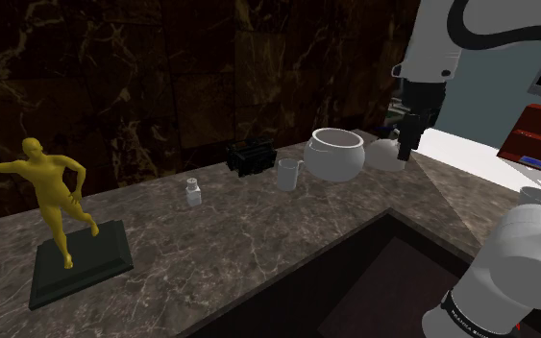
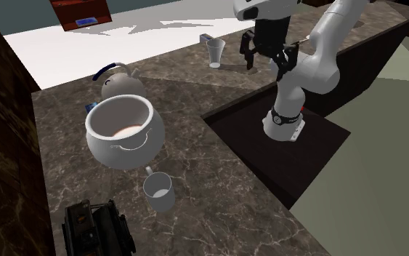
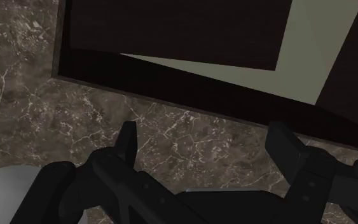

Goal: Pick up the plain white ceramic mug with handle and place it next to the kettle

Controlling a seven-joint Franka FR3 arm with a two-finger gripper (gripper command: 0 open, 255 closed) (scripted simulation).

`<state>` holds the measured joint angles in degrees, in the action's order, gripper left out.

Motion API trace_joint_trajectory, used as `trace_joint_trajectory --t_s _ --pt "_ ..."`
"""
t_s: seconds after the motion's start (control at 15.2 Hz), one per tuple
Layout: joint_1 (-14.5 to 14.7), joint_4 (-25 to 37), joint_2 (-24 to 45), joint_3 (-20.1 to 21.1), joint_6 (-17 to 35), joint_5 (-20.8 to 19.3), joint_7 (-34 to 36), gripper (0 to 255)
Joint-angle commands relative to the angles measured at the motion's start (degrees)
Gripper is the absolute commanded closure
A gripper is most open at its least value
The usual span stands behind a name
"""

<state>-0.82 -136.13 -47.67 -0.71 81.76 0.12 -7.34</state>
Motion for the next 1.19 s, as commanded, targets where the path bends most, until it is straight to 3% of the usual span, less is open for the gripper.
trace_joint_trajectory --t_s 0.0,0.53,1.12 --pt "0.0 0.0 0.0 0.0 0.0 0.0 0.0 0" --pt "0.25 4.16 16.81 0.82 11.97 -0.14 0.73 0" --pt "0.32 14.77 37.0 1.59 20.76 -0.84 1.73 0"
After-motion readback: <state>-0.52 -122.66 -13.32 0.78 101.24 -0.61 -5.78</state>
